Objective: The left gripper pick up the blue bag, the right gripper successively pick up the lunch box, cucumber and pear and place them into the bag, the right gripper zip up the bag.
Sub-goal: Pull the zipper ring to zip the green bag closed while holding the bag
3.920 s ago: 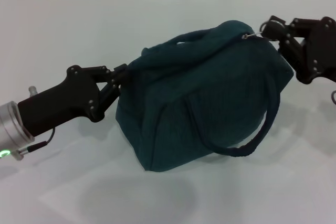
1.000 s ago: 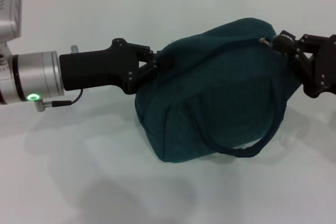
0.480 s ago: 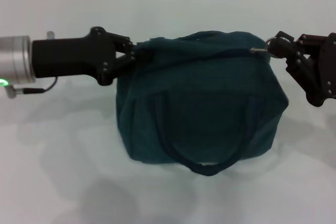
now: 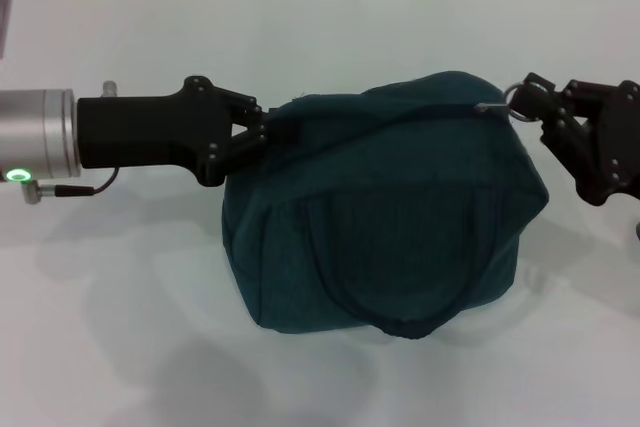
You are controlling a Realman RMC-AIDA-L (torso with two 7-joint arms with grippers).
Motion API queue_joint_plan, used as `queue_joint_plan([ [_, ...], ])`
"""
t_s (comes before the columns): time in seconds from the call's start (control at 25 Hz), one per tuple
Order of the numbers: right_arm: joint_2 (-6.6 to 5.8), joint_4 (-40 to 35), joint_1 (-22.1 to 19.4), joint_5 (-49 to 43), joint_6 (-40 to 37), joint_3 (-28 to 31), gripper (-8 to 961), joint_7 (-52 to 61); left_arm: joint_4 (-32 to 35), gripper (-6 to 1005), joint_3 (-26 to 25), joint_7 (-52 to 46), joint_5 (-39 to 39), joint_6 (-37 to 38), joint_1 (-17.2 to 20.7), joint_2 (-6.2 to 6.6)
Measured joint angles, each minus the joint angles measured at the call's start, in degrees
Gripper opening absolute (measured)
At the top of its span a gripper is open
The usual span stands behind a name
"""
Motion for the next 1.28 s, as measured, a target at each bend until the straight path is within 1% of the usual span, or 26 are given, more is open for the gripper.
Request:
queue_joint_plan([
  [0.2,-0.27,-0.02,-1.10,0.66,-2.38,0.39,14,0.06,-0.03,57,-0.06,-0.04,-0.03,0.05,0.33,-0.02],
  [0.44,-0.49,1.61,-3.36,0.77,-2.01,1.67,14,-0.22,-0.12,57,-0.20,-0.31,-0.01,0.06,0.50,0.10],
  [0.68,-0.59,3.16,-4.90,0.52,-0.16,2.55,14,-1.23,0.08,56,-0.27,-0.43,0.06,0.00,1.11,0.38],
  [1.08,-0.78,4.28,-5.75,0.55,2.53,2.54,14,-2.16,0.30,54,-0.38,-0.51,-0.21,-0.01,1.47,0.60],
  [1.28,-0.84,4.29,-6.23,0.48,4.89,2.53,14,-2.16,0.39,54,-1.36,-0.50,-0.08,0.01,1.49,0.70],
])
